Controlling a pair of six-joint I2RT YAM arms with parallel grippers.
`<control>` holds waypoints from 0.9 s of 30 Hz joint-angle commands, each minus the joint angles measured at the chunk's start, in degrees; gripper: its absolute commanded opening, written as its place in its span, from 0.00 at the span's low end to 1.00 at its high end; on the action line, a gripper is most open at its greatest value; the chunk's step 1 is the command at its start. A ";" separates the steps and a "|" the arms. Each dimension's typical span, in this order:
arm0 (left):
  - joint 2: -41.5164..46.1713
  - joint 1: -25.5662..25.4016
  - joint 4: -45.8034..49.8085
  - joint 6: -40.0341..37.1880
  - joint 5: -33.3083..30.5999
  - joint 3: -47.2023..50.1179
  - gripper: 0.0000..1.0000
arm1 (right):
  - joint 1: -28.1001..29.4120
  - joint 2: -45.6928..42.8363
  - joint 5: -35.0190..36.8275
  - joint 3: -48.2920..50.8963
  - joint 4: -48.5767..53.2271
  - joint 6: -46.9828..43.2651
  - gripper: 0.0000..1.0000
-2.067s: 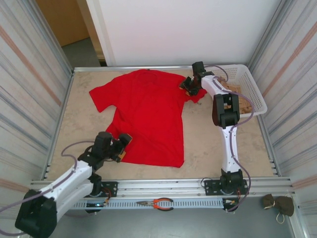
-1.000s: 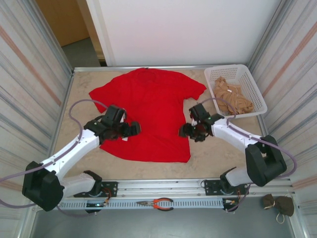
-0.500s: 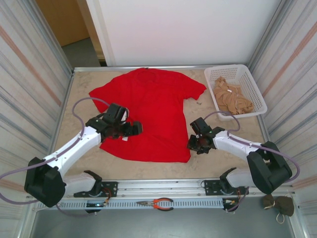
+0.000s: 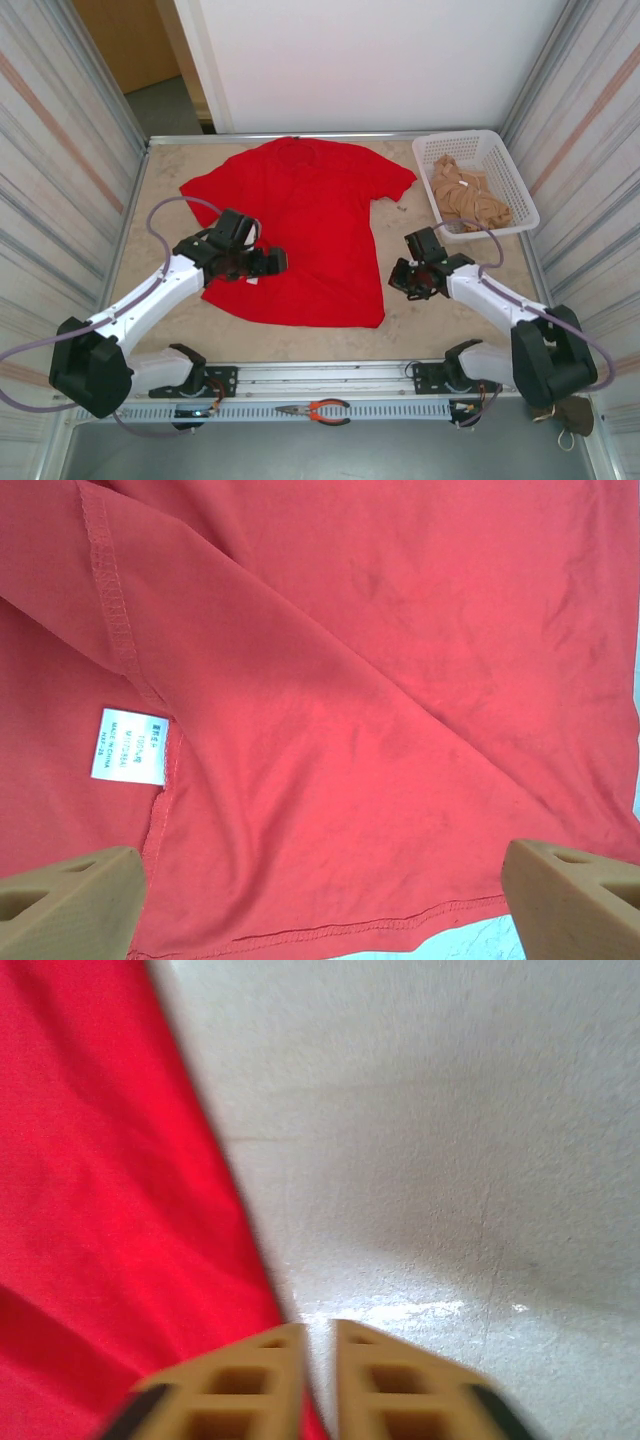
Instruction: Fold the inside-out t-shirt
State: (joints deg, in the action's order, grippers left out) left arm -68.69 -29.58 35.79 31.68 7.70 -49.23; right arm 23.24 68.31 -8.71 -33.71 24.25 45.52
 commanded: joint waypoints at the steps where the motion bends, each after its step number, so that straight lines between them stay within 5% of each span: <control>1: 0.31 0.28 0.88 -1.19 0.89 0.62 0.92 | 1.26 -1.37 -2.71 -1.55 3.75 -2.13 0.64; 5: 0.20 0.25 0.77 -1.26 0.91 0.63 0.92 | 5.50 -0.89 -2.34 -1.99 4.42 -1.13 0.71; 12: -0.46 0.27 0.57 -1.26 1.04 -0.19 0.92 | 12.17 3.54 0.13 -0.19 0.72 3.62 0.68; 16: -0.96 0.27 1.16 -1.89 1.05 -1.55 0.92 | 13.16 6.27 0.23 0.66 -1.74 4.86 0.50; 21: -0.54 0.25 2.86 -3.69 0.57 -3.24 0.92 | 10.45 5.45 2.56 0.38 1.18 2.51 0.00; 27: 0.47 -1.25 3.50 -7.09 1.00 -4.04 0.92 | -1.47 -0.27 0.40 0.85 5.00 -2.83 0.00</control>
State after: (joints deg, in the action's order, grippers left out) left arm -69.32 -29.80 37.52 28.16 7.90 -51.55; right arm 25.58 70.67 -8.84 -33.28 25.34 46.26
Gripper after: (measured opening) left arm 0.921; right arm 0.049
